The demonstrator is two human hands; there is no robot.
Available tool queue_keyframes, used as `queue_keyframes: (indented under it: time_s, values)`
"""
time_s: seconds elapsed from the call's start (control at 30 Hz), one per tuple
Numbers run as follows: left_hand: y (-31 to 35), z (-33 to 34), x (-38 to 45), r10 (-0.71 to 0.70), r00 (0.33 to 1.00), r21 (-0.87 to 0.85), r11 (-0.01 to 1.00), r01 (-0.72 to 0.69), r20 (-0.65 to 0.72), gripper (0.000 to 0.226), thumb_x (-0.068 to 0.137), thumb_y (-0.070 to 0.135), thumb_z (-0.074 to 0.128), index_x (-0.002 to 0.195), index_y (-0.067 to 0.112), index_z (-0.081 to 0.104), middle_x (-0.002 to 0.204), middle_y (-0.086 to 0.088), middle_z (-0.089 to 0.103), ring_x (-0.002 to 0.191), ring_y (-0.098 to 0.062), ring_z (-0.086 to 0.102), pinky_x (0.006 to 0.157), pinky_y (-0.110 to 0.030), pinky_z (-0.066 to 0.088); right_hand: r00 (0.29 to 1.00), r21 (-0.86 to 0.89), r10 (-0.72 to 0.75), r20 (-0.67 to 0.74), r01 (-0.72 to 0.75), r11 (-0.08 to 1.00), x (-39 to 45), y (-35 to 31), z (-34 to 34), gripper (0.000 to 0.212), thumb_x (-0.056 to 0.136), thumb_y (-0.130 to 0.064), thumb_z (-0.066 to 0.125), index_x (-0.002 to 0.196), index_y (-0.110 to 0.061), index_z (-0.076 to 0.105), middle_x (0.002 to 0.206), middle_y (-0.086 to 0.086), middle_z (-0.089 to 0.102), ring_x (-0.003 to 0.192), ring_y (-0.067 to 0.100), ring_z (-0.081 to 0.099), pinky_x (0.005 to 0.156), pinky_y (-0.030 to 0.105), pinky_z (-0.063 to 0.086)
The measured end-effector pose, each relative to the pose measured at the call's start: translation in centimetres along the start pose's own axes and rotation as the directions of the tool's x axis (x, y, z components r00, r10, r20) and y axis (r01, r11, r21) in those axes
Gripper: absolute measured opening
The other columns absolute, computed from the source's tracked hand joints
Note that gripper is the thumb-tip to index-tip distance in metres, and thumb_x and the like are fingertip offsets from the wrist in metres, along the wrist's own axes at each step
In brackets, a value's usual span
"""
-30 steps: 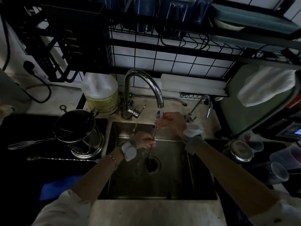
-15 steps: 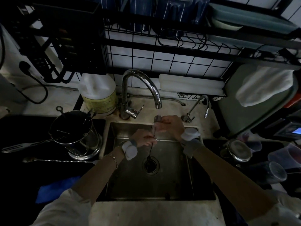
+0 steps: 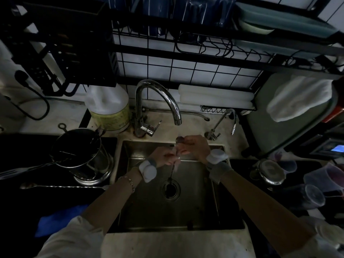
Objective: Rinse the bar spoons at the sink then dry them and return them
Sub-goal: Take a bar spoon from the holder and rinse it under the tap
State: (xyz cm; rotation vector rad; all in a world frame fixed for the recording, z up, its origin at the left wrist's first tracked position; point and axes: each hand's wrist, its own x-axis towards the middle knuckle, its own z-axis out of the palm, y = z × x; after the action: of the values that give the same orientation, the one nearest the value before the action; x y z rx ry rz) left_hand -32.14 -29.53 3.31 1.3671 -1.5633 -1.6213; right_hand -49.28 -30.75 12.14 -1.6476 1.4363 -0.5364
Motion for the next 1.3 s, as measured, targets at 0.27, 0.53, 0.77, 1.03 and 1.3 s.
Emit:
queue_keyframes:
  time_s: [0.27,0.53,0.77,1.03,1.3]
  values:
    - [0.4,0.8,0.7,-0.04,0.998,-0.055,0.998,0.038,-0.044,0.035,0.087,0.003,0.062,0.121,0.001,0.058,0.095,-0.014,0.062,0.06,0.002,0.066,0.062,-0.01,0.055,0.999,0.104,0.04,-0.023,-0.037,0.994,-0.5,1.0,-0.1,0.013,0.079,-0.011,0.076,0.079,0.001,0.069,0.068,0.008,0.07,0.056,0.001,0.067,0.056,0.013,0.052]
    - [1.2,0.6,0.7,0.006,0.999,-0.061,0.998,-0.009,-0.047,0.036,0.093,0.003,0.052,0.128,-0.006,0.05,0.114,-0.019,0.06,0.101,-0.023,0.057,0.071,-0.011,0.053,0.998,-0.001,-0.011,-0.069,0.011,1.0,0.1,1.0,0.4,0.008,0.078,-0.014,0.075,0.084,-0.019,0.073,0.082,0.005,0.073,0.075,0.016,0.07,0.072,0.021,0.058]
    - [1.5,-0.2,0.3,-0.059,0.998,-0.171,0.984,0.054,-0.028,0.035,0.092,-0.001,0.051,0.125,-0.011,0.049,0.111,-0.018,0.058,0.087,-0.014,0.061,0.071,-0.016,0.056,0.997,0.021,-0.029,-0.071,0.03,0.999,0.7,0.5,0.8,0.009,0.073,-0.026,0.08,0.076,-0.023,0.071,0.077,0.007,0.075,0.072,0.016,0.07,0.074,0.034,0.057]
    - [1.1,-0.5,0.3,-0.045,0.999,-0.116,0.992,0.043,-0.022,0.03,0.092,0.006,0.055,0.112,-0.015,0.055,0.101,-0.022,0.063,0.08,-0.016,0.065,0.079,-0.037,0.056,0.995,-0.082,-0.022,-0.093,0.014,0.997,1.2,0.4,1.2,0.023,0.074,-0.027,0.077,0.057,-0.032,0.061,0.059,-0.013,0.066,0.059,-0.005,0.061,0.064,0.019,0.048]
    - [0.8,-0.8,0.3,-0.045,0.998,-0.119,0.992,0.039,-0.045,0.034,0.09,0.001,0.056,0.123,-0.009,0.053,0.122,-0.025,0.06,0.089,-0.012,0.067,0.08,-0.022,0.056,0.989,0.019,-0.092,-0.118,0.095,0.995,1.2,0.6,1.3,0.014,0.078,-0.025,0.077,0.07,-0.023,0.066,0.066,-0.006,0.066,0.054,-0.012,0.058,0.056,0.003,0.042]
